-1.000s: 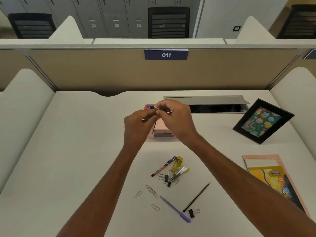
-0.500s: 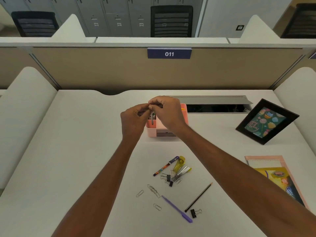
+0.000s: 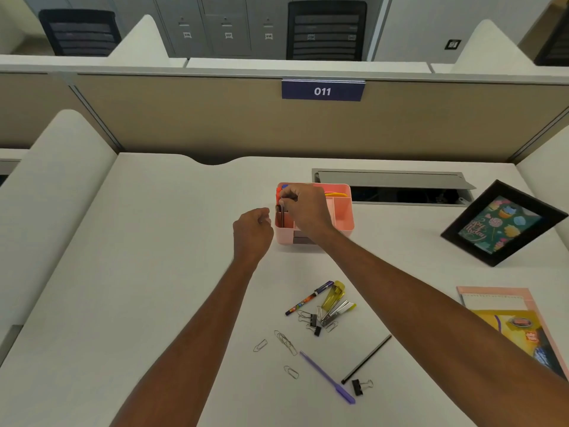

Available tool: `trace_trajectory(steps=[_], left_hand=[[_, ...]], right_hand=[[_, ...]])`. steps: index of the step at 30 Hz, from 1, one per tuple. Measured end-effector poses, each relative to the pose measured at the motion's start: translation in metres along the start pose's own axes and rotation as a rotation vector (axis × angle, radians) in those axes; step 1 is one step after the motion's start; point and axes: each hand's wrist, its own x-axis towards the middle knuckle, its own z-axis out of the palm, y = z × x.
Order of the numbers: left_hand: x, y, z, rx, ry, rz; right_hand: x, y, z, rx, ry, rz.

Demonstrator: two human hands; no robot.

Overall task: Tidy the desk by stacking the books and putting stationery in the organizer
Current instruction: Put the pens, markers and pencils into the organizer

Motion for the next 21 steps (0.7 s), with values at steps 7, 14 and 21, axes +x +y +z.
trace_trajectory(steps=[7, 14, 21], left_hand=[[0.004, -0.003, 0.001, -0.012, -0.048, -0.034], [0.002, -0.003, -0.001, -0.033, -0.038, -0.055], [-0.015, 0.001, -0.008, -0.143, 0.005, -0.138]], right_hand=[[0.003, 0.003, 0.010, -0.052, -0.002, -0.028], [0.003, 0.003, 0.009, -0.047, 0.020, -0.041], [-0.010, 0.001, -0.009, 0.031, 0.056, 0.009]])
